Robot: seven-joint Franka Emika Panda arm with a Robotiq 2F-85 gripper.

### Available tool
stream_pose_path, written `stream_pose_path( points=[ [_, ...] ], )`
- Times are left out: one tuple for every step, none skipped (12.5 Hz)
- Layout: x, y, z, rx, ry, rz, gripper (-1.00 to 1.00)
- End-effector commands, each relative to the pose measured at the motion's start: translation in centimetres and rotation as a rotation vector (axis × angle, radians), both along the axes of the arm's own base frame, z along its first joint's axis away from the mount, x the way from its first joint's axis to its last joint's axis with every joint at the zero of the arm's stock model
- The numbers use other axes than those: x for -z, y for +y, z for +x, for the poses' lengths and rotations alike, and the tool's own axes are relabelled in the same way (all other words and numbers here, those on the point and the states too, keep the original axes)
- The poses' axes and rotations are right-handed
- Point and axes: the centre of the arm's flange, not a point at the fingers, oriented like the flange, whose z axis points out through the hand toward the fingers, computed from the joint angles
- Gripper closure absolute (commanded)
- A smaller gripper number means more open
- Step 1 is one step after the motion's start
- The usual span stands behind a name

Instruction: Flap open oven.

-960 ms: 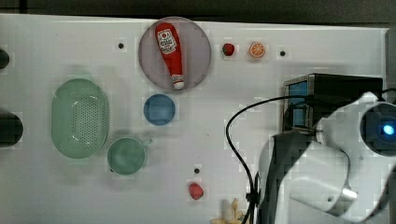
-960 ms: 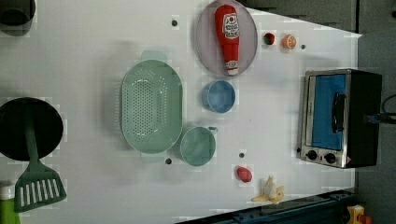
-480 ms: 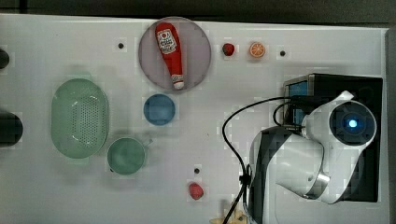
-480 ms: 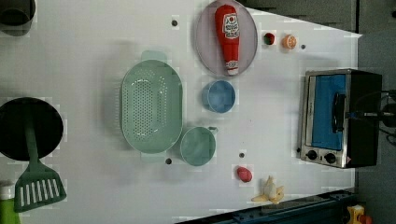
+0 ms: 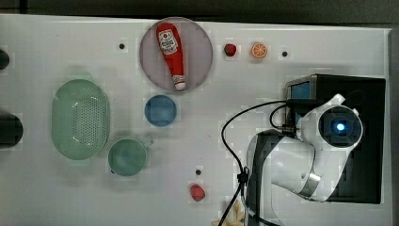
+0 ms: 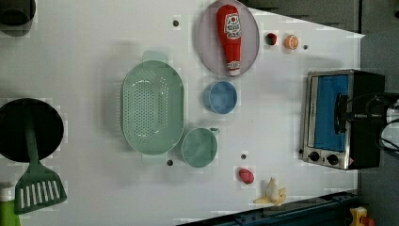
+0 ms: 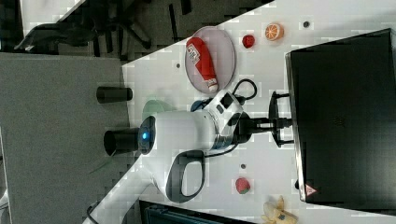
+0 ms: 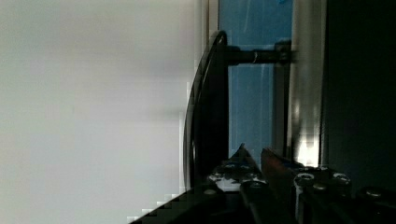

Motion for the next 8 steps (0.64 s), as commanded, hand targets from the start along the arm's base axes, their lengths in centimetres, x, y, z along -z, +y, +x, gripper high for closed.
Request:
stream_pose_path(
  points=[
    [0.2,0.9,0.1,-0.024,0.013,-0.013,0.65],
    [0.4,1.8,0.3,-0.036,0.02,-0.024,0.65],
    [0.6,2.8,0.6,-0.043,0.026,-0.043,0.65],
    [1.0,4.1,0.9,-0.045,0.035,-0.071,0.65],
    [1.4,5.4,1.0,-0.042,0.042,-0.098,0.65],
    [1.9,6.8,1.1,-0.042,0.048,-0.118,0.65],
    [2.5,8.2,1.1,-0.047,0.054,-0.13,0.65],
    [3.1,9.5,1.1,-0.048,0.059,-0.141,0.65]
  ],
)
